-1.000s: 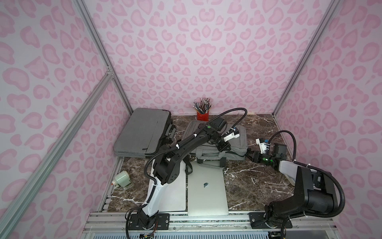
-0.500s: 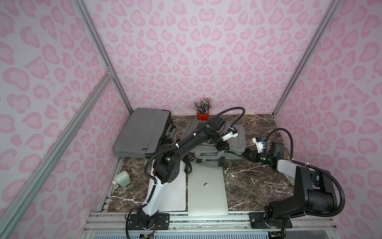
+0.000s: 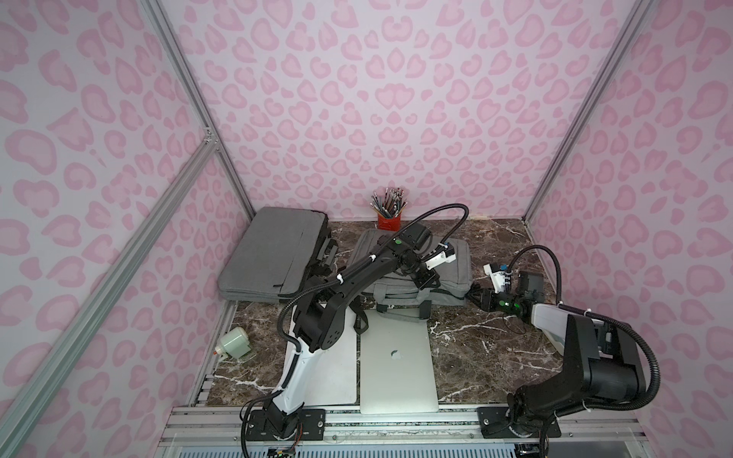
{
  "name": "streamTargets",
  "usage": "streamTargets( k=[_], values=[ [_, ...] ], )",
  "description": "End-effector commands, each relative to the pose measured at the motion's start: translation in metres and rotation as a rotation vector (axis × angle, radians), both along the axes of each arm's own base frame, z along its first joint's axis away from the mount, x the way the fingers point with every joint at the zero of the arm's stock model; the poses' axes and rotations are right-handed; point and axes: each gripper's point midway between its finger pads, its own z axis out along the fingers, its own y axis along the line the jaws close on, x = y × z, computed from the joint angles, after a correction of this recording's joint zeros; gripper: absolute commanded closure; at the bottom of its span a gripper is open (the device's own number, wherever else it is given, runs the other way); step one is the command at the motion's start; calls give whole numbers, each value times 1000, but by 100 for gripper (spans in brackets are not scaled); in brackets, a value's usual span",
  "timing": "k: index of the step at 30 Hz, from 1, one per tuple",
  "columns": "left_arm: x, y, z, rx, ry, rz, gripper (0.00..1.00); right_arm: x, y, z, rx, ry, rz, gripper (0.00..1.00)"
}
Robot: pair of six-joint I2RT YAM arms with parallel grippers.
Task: Open the zippered laptop bag and take out the laptop
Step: Unzip the zipper on the zippered laptop bag.
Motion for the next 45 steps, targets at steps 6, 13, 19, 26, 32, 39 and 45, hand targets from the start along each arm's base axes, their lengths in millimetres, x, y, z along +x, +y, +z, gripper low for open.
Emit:
streamTargets(
  k=[6,13,19,26,32,39,45],
  values=[
    [1,-10,18,-78,-5,-15,98,6,-1,2,-20,-41,8,75],
    [1,-11,15,-78,7,-16,98,11,2,10,-38,-97,14,76],
    [1,-10,15,-75,9,-13,98,14,1,7,-54,-89,13,82],
    [0,-9,13,-68,14,-14,98,17,-10,1,-142,-83,-37,85],
    [1,-8,15,-69,13,-11,98,21,-11,4,-163,-104,-50,84],
    [0,-8,13,-69,20,-9,98,24,-4,13,-151,-156,-38,83],
    [0,-9,13,-70,24,-11,98,26,-2,17,-120,-164,-50,85]
  ],
)
